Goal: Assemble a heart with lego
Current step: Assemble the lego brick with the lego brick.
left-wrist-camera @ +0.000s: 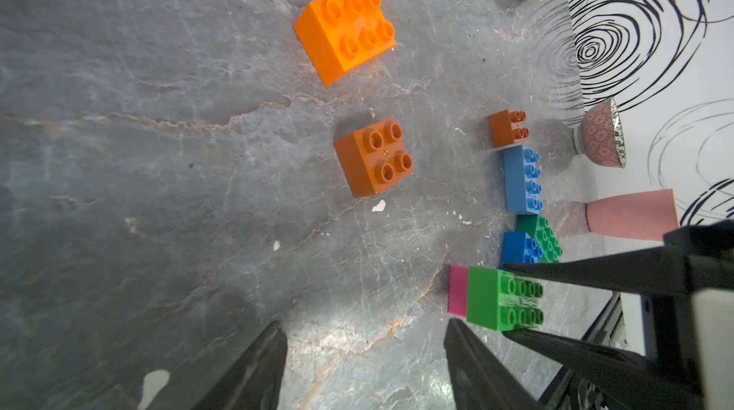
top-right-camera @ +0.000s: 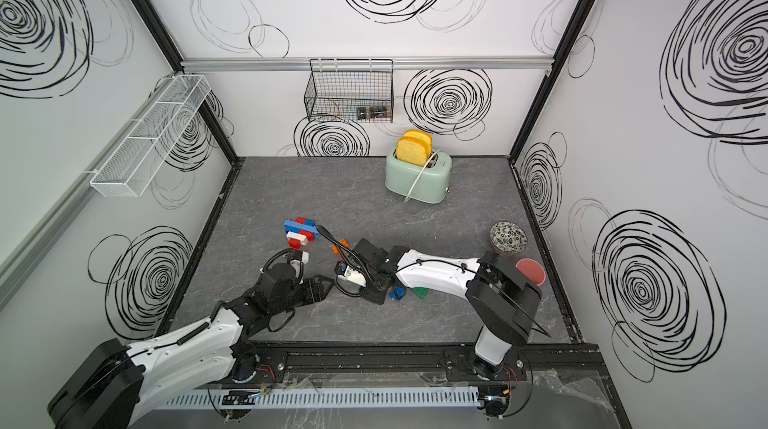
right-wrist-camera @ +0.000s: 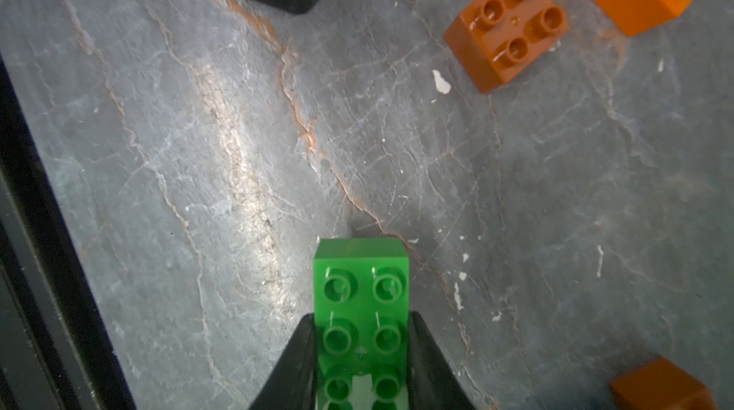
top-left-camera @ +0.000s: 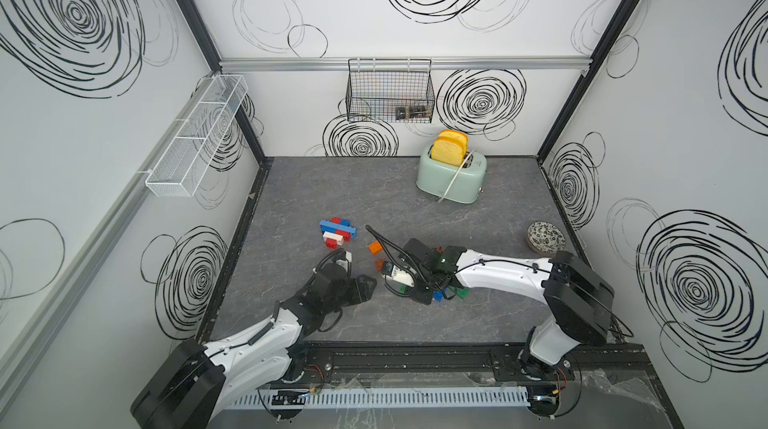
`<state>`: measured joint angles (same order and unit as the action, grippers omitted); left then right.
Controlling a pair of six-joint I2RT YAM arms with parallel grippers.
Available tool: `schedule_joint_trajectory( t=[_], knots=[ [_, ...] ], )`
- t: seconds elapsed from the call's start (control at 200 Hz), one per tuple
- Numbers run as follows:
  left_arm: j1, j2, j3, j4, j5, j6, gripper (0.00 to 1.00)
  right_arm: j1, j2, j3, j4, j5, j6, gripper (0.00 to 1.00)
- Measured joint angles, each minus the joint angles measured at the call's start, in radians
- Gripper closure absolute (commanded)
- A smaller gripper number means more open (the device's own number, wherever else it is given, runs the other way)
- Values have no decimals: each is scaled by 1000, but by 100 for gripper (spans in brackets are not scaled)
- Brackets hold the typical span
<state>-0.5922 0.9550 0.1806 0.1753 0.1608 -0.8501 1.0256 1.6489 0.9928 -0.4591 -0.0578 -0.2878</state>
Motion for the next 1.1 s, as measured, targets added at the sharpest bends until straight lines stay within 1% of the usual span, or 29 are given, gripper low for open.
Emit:
schedule_joint_trajectory(
  t=[0.22,0.515,0.6,0.796,1.101],
  knots=[
    [3,5,0,7,1,0,32,-2,12,4,-3,-6,-5,71],
    [11,4,0,5,10,1,32,-44,47,40,-44,-81,-26,73],
    [18,0,0,2,12,1,32,-42,56,48,-48,-70,-31,73],
    [35,-24,0,-17,15,3,32,-14,47,37,-16,3,-48,72],
    [72,-52,1,-56,23,16,32,-12,35,37,-6,-24,-103,70]
  ],
)
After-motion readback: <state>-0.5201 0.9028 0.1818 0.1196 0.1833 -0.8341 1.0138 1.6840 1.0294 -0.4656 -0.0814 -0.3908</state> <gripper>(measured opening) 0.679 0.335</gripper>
